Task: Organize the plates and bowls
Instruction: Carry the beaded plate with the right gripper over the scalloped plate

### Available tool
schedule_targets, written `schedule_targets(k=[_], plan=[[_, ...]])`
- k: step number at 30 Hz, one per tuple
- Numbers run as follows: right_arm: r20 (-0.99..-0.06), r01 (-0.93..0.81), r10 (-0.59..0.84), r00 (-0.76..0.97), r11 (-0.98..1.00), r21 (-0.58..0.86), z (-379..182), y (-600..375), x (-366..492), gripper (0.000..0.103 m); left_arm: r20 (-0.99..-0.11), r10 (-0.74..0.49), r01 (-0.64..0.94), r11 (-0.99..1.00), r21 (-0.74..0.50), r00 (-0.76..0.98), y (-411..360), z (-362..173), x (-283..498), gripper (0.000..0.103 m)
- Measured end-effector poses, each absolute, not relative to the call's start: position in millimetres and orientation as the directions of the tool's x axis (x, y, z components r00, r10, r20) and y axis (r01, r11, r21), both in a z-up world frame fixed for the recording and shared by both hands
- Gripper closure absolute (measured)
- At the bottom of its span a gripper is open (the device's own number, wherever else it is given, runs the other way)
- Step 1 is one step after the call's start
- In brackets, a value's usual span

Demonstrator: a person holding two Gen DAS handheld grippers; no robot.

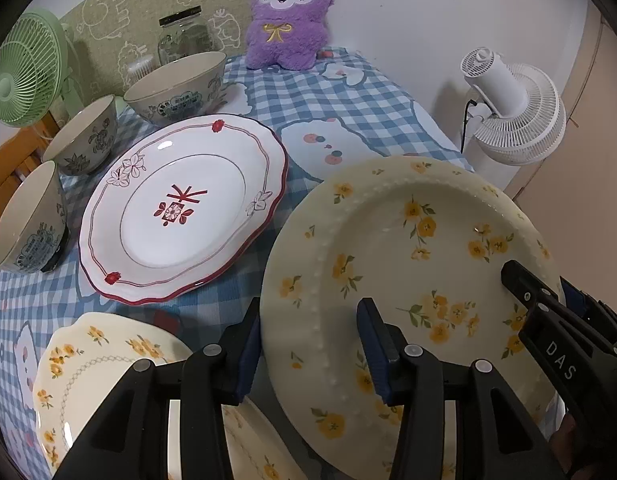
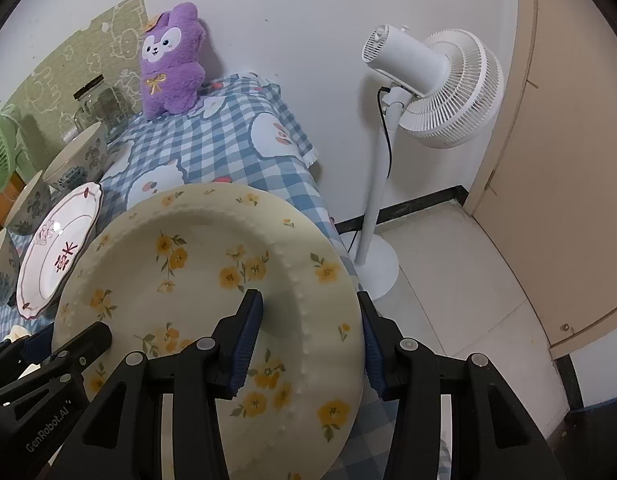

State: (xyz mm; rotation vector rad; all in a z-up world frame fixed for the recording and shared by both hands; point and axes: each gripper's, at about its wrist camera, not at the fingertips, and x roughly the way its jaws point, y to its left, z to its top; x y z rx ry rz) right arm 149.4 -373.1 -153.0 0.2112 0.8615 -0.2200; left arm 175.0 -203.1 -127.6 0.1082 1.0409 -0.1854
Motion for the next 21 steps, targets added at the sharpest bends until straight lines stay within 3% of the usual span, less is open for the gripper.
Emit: schedule_targets(k=[11,21], plan=[[-0.759,0.292,-0.129,0.638,0.953,0.083,-141.8,-370.6,136.3,0.053,-0.849,-0.116,0.232,0.973,0.008,0.515,-203.6,-117.6,166.3,0.057],[-0.805,0.236,-0.078,0.588,0.969,0.079,-150.2,-365.8,125.4,0.054,-0.858,-0.088,0.259,0.964,0.054,0.505,-201.9,-120.0,158.6,0.056]])
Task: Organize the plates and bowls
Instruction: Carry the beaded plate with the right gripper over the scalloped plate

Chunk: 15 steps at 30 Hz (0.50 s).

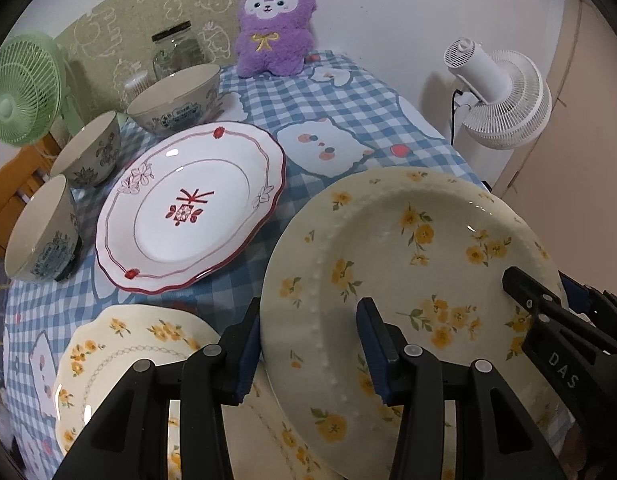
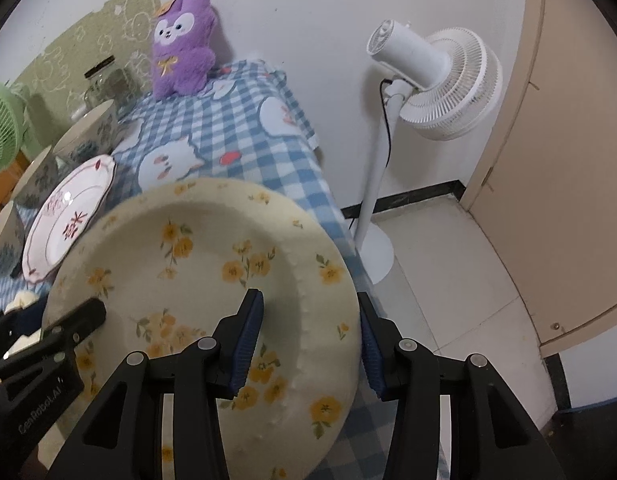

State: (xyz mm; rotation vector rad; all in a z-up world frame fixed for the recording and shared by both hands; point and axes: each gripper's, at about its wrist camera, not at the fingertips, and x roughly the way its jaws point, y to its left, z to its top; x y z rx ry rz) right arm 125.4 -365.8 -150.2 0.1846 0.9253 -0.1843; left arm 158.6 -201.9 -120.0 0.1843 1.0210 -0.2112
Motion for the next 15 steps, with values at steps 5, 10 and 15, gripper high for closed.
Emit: schedule_targets(k=[5,10,15], plan=[[-0.804,0.201,-0.078,0.589,0.978,0.052,-146.2,-362.3,118.9,0.055,-0.856,-0.096,0.271,0.961,0.053,0.508,-201.2,-117.6,155.3,0.056],[-0.801,0.173,-0.075,0.594,0.984,0.036,-140.2,-359.4,113.4,0.055,-0.854,-0.104,0.268,0.962,0.043,0.51,-198.6,-114.3,153.3,0.056],[-0.793,0.168,-0.075,0.604,0.985,0.035,-135.0,-355.2,109.7,0.055,-0.846,-0.106,0.266,0.963,0.044,0.522,-194.9,-108.2,148.9,0.056]])
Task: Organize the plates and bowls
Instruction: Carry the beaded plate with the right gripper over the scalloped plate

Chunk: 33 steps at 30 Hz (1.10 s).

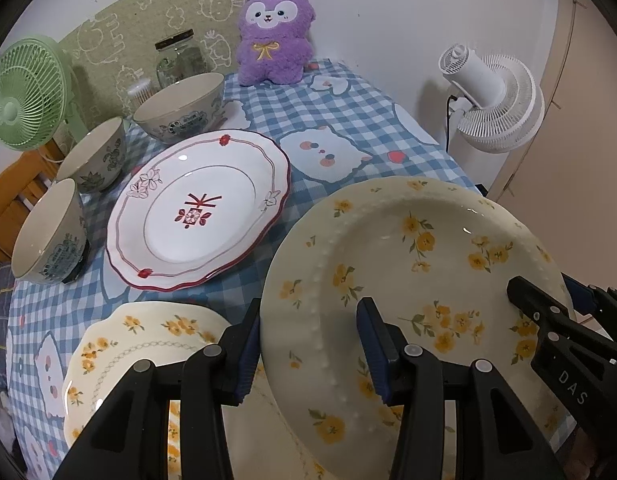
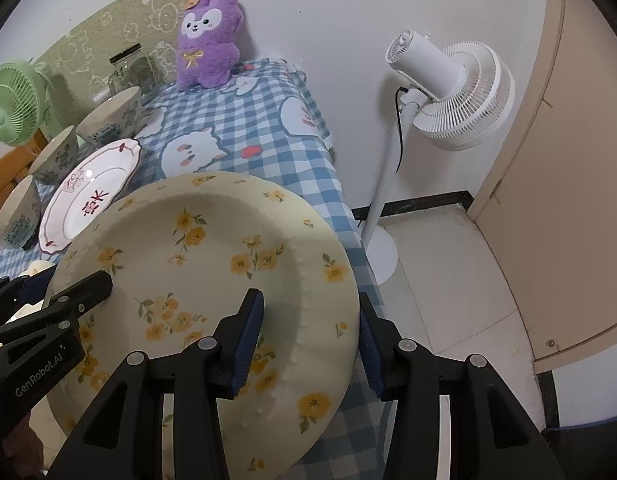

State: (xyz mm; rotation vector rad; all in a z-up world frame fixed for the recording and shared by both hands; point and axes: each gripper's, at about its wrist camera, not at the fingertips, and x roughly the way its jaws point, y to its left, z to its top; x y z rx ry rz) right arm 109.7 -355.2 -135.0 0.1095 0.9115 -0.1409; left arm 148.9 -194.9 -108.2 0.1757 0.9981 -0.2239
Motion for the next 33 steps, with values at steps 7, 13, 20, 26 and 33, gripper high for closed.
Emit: schedule_targets(k=[7,13,20,26,33], plan=[[-0.778,0.149,-0.073,0.624,0.989,0.026,-124.2,-343.4,103.2,0.055,-0.834,-0.108,0.259,0.965,0.043,0.54,-183.6,-98.0,142.3,0.056],[-0.763,0.125,-0.066,0.643,0.992,0.02,-113.8,-328.9,97.7,0.055,-0.822,-0.105,0.245,0.968,0.044,0.56,-167.8,-88.1,134.9,0.056],[-0.751,0.087,-0.049,0.658,0.996,0.011,-103.5,-307.9,92.1,0.055,-0.812,-0.1,0.229,0.973,0.042,0.575,-145.0,-78.6,126.0,0.056],[-0.736,0.052,-0.04,0.676,0.999,-0.006,-93.4,-287.9,87.5,0.055,-0.802,-0.106,0.215,0.976,0.029,0.587,-124.6,-69.8,117.8,0.056],[-0.72,0.005,-0.024,0.694,1.0,-0.029,-82.5,-262.9,81.5,0.055,-0.788,-0.102,0.195,0.981,0.023,0.607,-99.0,-60.1,109.7,0.056]])
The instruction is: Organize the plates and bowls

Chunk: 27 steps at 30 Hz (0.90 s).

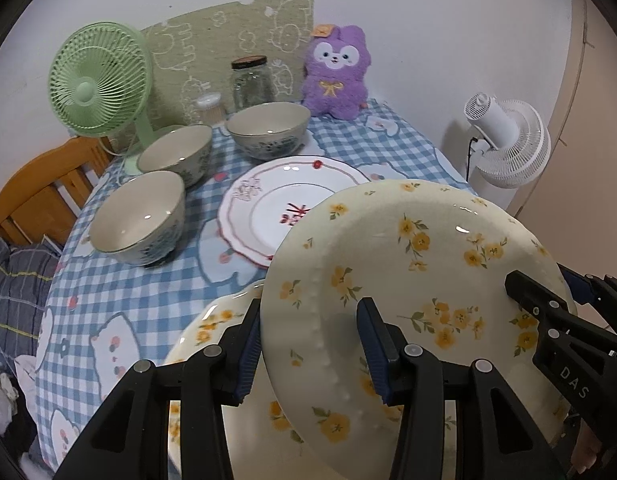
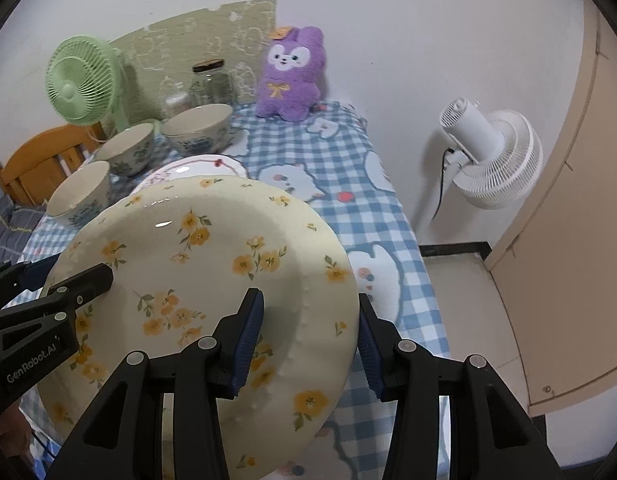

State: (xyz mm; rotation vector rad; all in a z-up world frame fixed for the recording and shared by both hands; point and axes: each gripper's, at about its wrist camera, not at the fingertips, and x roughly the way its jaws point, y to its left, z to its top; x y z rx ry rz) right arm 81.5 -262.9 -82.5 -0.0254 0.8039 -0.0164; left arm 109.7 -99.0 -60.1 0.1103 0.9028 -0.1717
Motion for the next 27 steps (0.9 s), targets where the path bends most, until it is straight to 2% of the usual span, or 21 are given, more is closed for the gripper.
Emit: schedule_targets(k=[27], plan=[[-0.726,-0.102,0.031,0.687,0.993,-0.054,-93.9,-192.8,64.8,0.055,-0.795,-0.072,0.141,0.99,0.017,0.602,-25.8,-69.6,82.1,0.056]])
